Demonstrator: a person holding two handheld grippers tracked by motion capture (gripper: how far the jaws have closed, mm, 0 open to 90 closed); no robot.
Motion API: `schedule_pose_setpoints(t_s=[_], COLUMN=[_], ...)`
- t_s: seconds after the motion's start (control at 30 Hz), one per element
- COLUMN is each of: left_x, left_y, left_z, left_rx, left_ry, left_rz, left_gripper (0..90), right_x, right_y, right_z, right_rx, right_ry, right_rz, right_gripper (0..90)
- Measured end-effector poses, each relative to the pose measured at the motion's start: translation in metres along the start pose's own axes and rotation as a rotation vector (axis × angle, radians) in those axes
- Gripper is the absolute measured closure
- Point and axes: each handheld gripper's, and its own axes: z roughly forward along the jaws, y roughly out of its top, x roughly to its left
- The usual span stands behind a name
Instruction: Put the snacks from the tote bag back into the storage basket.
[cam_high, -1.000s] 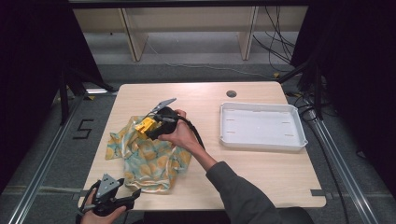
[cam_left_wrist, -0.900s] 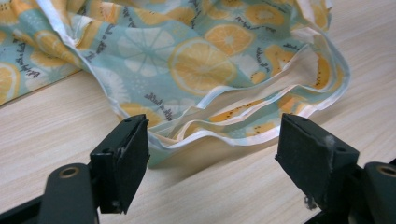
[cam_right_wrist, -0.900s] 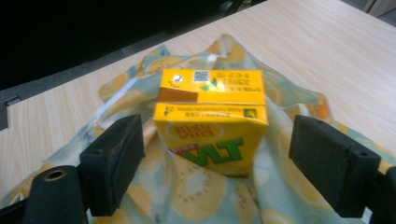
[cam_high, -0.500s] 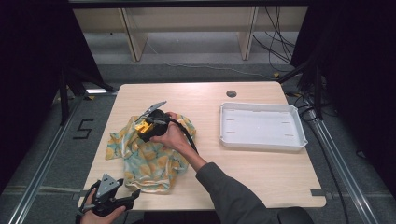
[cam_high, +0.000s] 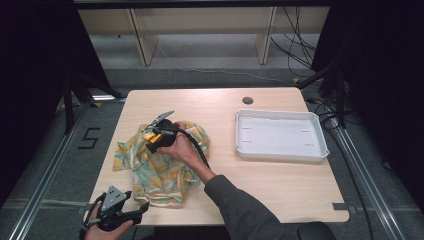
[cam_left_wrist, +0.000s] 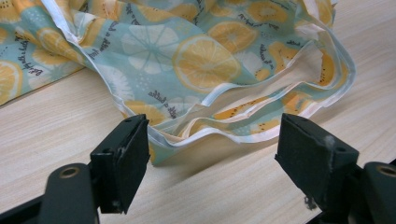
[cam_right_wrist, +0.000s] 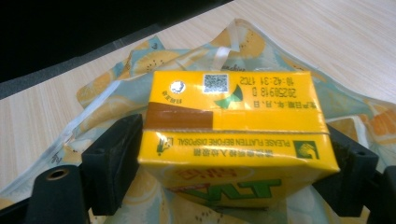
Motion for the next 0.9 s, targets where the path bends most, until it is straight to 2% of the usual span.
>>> schedule_pose_setpoints(t_s=[0.1, 0.13, 0.23, 0.27, 0.33, 0.43, 0.47, 0.53, 0.57, 0.6, 0.7, 0.73, 0.77, 0.8, 0.87, 0.9], left_x=[-0.001, -0.001, -0.002, -0.002, -0.001, -0.001, -0.001, -0.001, -0.001, -0.001, -0.001, -0.001, -0.001, 0.001, 0.001, 0.001], left_y=[0.0, 0.0, 0.0, -0.001, -0.001, 0.0, 0.0, -0.001, -0.001, -0.001, 0.0, 0.0, 0.0, 0.0, 0.0, 0.0], left_z=[0.001, 0.001, 0.001, 0.002, 0.001, 0.001, 0.001, 0.001, 0.002, 0.002, 0.001, 0.001, 0.001, 0.001, 0.0, 0.0], left_rx=[-0.001, 0.001, 0.007, 0.002, 0.005, 0.004, 0.004, 0.004, 0.004, 0.003, 0.002, -0.001, -0.003, 0.001, 0.008, 0.009], left_ry=[-0.005, -0.005, -0.004, -0.003, -0.007, -0.005, -0.004, -0.007, -0.007, -0.006, -0.006, -0.006, -0.003, 0.003, 0.001, 0.003], left_rz=[-0.006, -0.01, 0.003, 0.0, -0.003, 0.002, 0.003, 0.0, 0.0, 0.0, 0.006, 0.003, -0.003, 0.001, 0.009, 0.006], left_gripper=[24.8, 24.8, 24.8, 24.8, 24.8, 24.8, 24.8, 24.8, 24.8, 24.9, 25.1, 25.1, 25.1, 25.1, 25.1, 25.1], right_x=[0.0, 0.001, 0.0, 0.001, 0.0, 0.0, 0.0, 0.002, 0.002, 0.001, 0.002, 0.002, 0.0, 0.001, 0.001, 0.001], right_y=[0.0, 0.0, 0.0, 0.0, 0.001, 0.0, 0.001, 0.001, 0.001, 0.001, 0.002, 0.002, 0.004, 0.006, 0.007, 0.011], right_z=[0.002, 0.002, 0.004, 0.004, 0.004, 0.005, 0.004, 0.004, 0.004, 0.005, 0.004, 0.005, 0.004, 0.002, 0.0, -0.004], right_rx=[-0.012, -0.01, -0.022, -0.005, -0.014, -0.021, -0.02, -0.012, -0.009, -0.022, -0.01, -0.021, -0.011, -0.01, -0.005, -0.022], right_ry=[-0.014, -0.012, -0.027, -0.035, -0.037, -0.039, -0.044, -0.055, -0.055, -0.064, -0.07, -0.068, -0.072, -0.07, -0.072, -0.074], right_rz=[-0.02, -0.006, -0.012, 0.003, -0.012, -0.003, -0.019, 0.0, -0.004, -0.032, -0.021, -0.013, -0.041, -0.03, -0.041, -0.052], right_gripper=[20.9, 21.4, 23.3, 25.3, 27.6, 28.1, 28.3, 28.8, 29.0, 29.2, 29.3, 29.4, 29.4, 29.4, 29.5, 29.5])
